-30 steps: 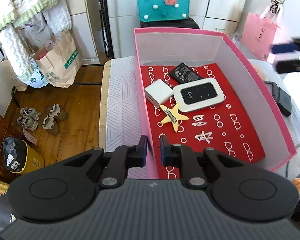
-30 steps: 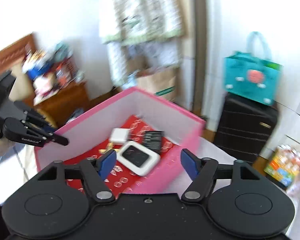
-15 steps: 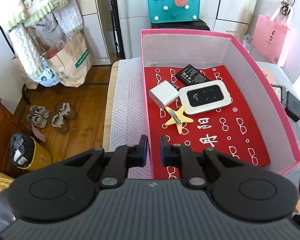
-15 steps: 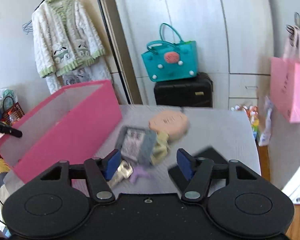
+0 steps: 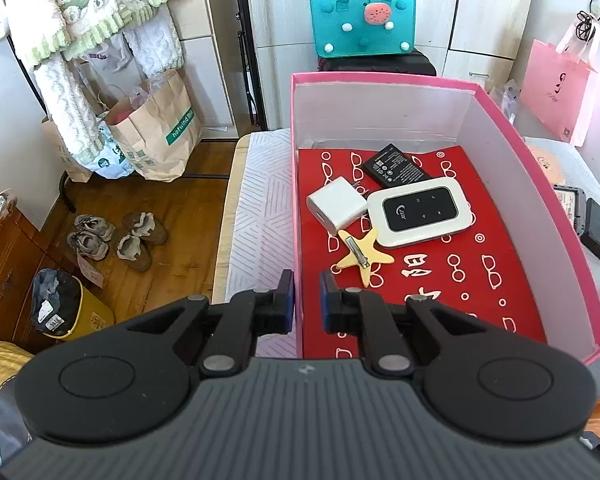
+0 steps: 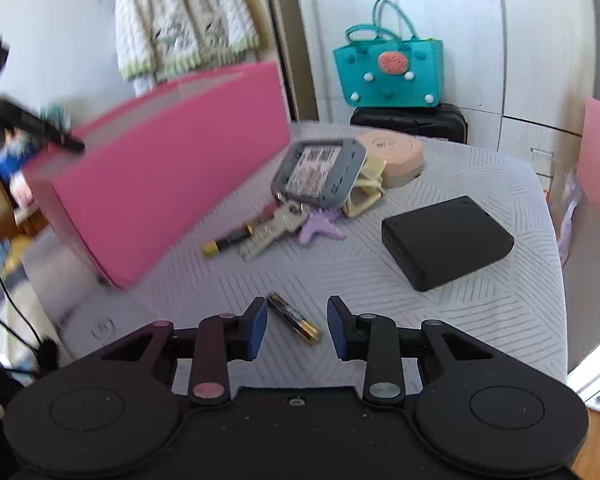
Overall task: Organize rigid objects
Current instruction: 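Move the right gripper back to the AA battery on the table, then grasp the gold-and-black AA battery with the right gripper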
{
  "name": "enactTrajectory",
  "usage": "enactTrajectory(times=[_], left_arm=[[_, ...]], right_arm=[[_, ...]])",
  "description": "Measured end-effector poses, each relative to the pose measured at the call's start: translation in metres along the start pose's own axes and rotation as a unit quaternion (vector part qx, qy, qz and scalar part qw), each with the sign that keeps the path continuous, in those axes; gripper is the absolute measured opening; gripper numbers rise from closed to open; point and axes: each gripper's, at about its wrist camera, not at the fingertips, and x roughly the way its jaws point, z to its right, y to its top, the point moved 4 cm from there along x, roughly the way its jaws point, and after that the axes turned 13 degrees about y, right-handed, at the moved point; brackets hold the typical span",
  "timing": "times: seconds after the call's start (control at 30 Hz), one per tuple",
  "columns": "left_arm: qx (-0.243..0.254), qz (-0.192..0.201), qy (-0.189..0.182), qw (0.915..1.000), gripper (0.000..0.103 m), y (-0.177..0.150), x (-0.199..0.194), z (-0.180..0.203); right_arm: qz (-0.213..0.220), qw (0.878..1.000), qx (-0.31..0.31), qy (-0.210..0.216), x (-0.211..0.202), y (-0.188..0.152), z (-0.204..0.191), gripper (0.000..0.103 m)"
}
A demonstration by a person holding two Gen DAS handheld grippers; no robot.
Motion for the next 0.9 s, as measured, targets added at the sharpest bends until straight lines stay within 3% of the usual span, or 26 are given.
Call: enactTrajectory(times=[0.07, 0.1, 0.13, 0.3, 0.53, 0.73, 0.9], left_arm=[[-0.001, -0.001, 0.003, 1.0000, 0.012, 0.000, 0.000, 0.001], [-0.001, -0.001, 0.005, 1.0000, 0.012, 0.000, 0.000, 0.001], [-0.001, -0.001, 0.006, 1.0000, 0.012, 0.000, -0.001, 0.002], [0.006, 0.003, 0.012, 0.9999, 0.012, -0.001, -0.002, 0.004], [0.065, 0.009, 0.025, 0.9976, 0.011, -0.003, -0.003, 0.010], [0.104, 0.022, 0.014, 0.9942, 0.008, -0.004, -0.008, 0.007], [0.118, 0.037, 0.003, 0.9923, 0.008, -0.007, -0.009, 0.006]], right_arm=[[-0.009, 1.000, -0.017, 0.000, 0.003, -0.002, 0.000, 0.024], [-0.009, 1.000, -0.018, 0.001, 0.002, -0.002, 0.000, 0.012], [-0.009, 1.000, -0.012, 0.000, 0.002, 0.000, 0.003, 0.011], [-0.010, 1.000, 0.018, 0.007, 0.003, 0.006, 0.009, 0.011], [-0.004, 1.000, 0.023, -0.005, 0.007, 0.020, 0.008, 0.011], [0.036, 0.999, 0.008, -0.013, 0.003, 0.043, -0.013, 0.011], [0.076, 0.997, -0.027, 0.022, -0.002, 0.083, -0.046, 0.011]])
